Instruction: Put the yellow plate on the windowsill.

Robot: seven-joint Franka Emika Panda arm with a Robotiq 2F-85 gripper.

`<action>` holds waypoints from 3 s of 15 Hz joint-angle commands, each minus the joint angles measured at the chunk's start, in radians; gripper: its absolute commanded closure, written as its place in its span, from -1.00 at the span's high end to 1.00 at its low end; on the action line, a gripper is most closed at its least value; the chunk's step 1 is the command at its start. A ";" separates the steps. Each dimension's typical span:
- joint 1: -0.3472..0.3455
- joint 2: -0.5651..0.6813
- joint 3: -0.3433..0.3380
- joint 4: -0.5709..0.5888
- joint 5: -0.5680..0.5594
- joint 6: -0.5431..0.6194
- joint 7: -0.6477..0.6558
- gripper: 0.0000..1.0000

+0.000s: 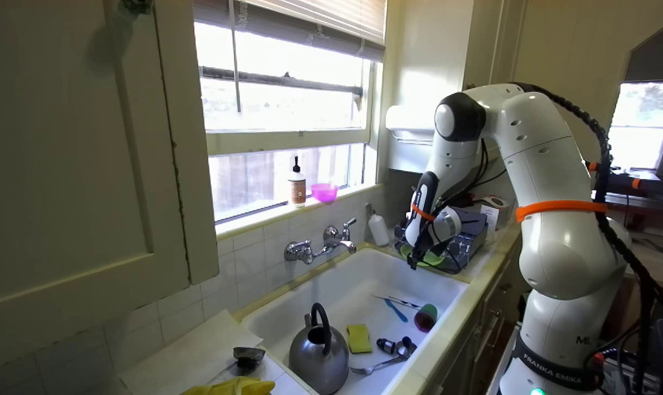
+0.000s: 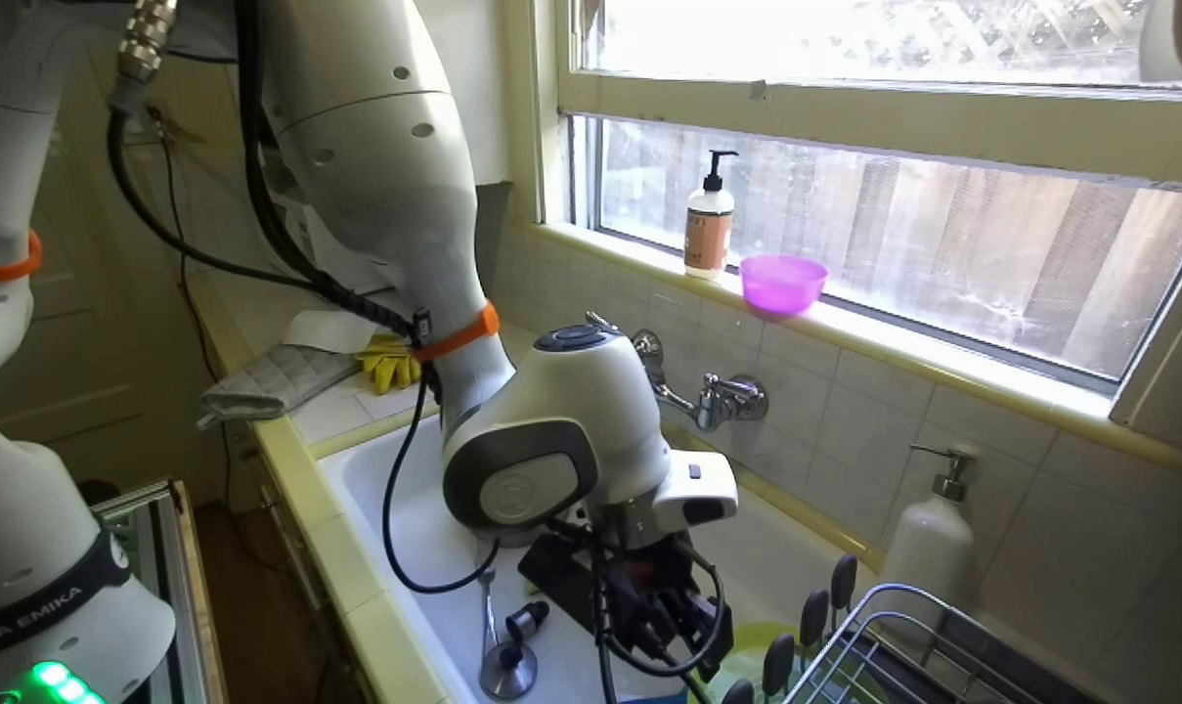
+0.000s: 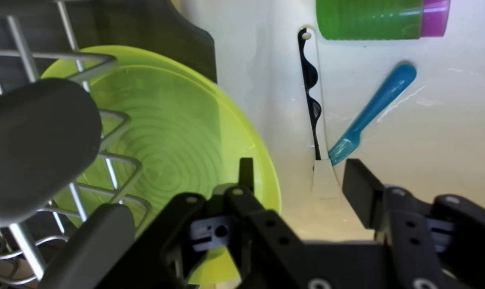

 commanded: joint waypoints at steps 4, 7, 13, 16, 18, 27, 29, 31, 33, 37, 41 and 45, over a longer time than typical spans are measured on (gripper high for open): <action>-0.008 0.037 0.004 0.021 -0.030 0.030 0.029 -0.85; -0.018 0.018 0.012 0.015 -0.033 0.030 0.023 -1.00; -0.050 -0.010 0.061 0.002 -0.035 0.032 0.016 -0.98; -0.084 -0.028 0.106 -0.005 -0.031 0.024 0.014 -0.98; -0.123 -0.046 0.157 -0.013 -0.026 0.011 0.011 -0.98; -0.236 -0.114 0.331 -0.061 -0.012 -0.022 0.007 -0.98; -0.219 -0.134 0.320 -0.075 -0.018 -0.023 0.006 -0.98; -0.205 -0.153 0.309 -0.089 -0.024 -0.030 0.001 -0.98; -0.181 -0.171 0.289 -0.102 -0.032 -0.039 -0.003 -0.98; -0.112 -0.200 0.230 -0.125 -0.057 -0.060 -0.007 -0.98; -0.037 -0.216 0.158 -0.127 -0.091 -0.091 -0.001 -0.98; 0.030 -0.231 0.092 -0.138 -0.141 -0.082 0.005 -0.98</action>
